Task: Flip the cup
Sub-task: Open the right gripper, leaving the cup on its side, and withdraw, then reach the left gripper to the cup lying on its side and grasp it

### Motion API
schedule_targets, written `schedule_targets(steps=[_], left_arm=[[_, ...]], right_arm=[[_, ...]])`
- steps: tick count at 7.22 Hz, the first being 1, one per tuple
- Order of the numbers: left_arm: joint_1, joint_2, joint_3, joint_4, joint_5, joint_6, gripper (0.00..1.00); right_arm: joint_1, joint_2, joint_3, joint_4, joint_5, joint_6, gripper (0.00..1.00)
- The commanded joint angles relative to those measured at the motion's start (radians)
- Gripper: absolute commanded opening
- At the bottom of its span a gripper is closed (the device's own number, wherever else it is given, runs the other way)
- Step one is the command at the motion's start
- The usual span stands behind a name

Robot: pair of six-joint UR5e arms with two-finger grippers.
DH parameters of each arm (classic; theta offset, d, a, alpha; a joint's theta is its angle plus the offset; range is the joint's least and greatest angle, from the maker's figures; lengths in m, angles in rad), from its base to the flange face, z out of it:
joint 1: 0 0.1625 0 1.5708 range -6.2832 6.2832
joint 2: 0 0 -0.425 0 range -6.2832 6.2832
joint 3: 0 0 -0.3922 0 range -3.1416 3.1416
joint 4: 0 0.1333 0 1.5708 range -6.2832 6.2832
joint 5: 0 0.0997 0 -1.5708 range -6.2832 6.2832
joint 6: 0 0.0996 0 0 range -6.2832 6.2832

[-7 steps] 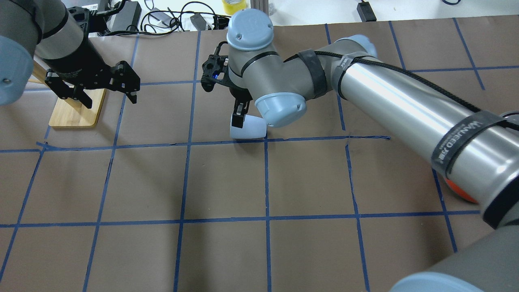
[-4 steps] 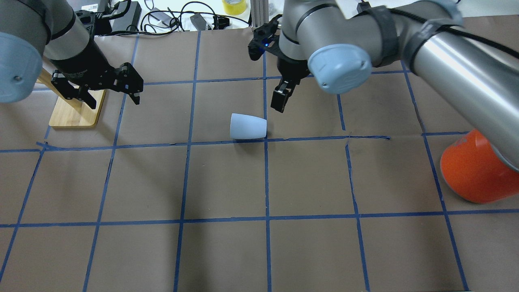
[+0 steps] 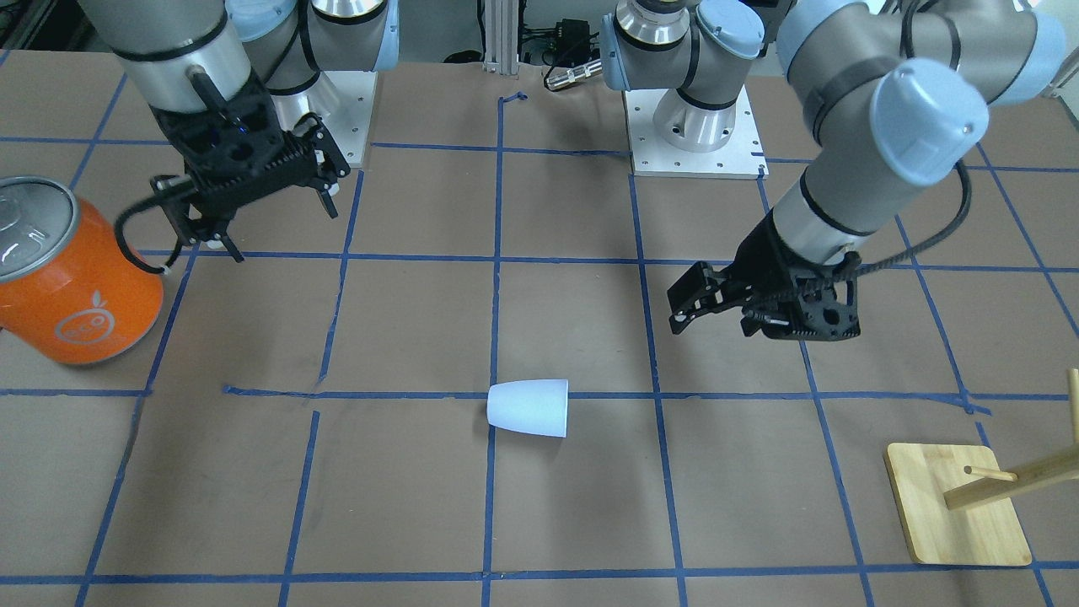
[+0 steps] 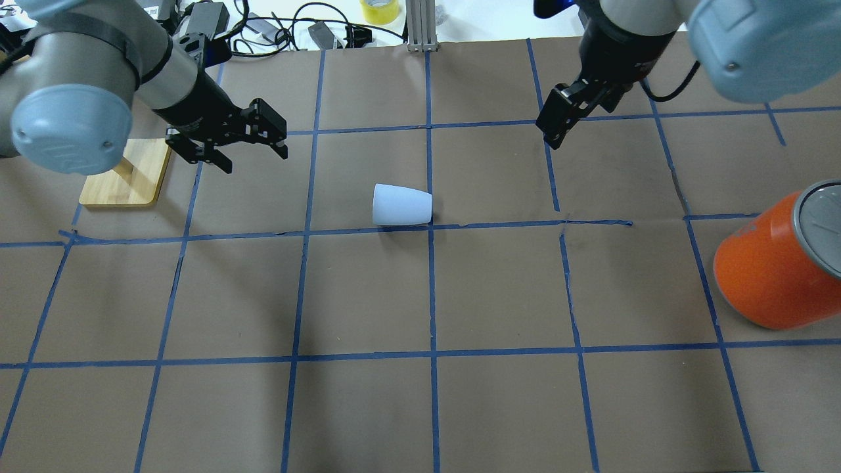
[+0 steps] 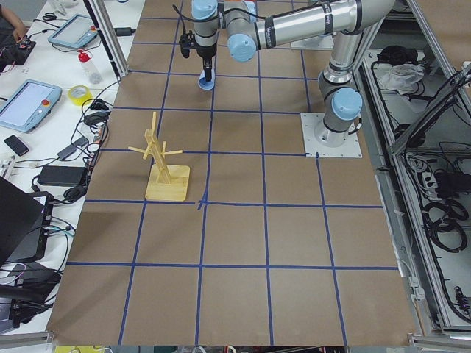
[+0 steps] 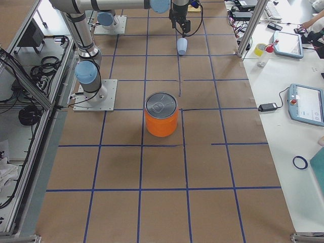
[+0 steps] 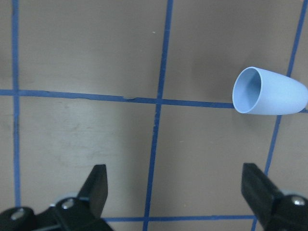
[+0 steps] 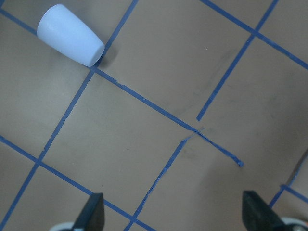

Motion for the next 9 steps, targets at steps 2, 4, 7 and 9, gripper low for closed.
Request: schedule_targets(steps=[2,4,7,9], left_arm=[[-0.007,-0.145,-0.030,0.174,-0.228,-0.006,1.00],[-0.065,-0.203,-0.029,0.210,-0.229,-0.007,1.00],[-0.116,-0.286,-0.028,0.247,-0.230,-0.017,1.00],[-0.148,-0.323,-0.028,0.265,-0.255,-0.034,1.00]], right_arm=[[-0.031,-0.060,0.003,0.012,-0.011,0.194,1.00],[-0.060,-0.062,0.000,0.010,-0.014,0.196,1.00],[-0.094,-0.066,0.003,0.010,-0.013,0.204,1.00],[-0.097,-0.066,0.005,0.018,-0.013,0.323,1.00]])
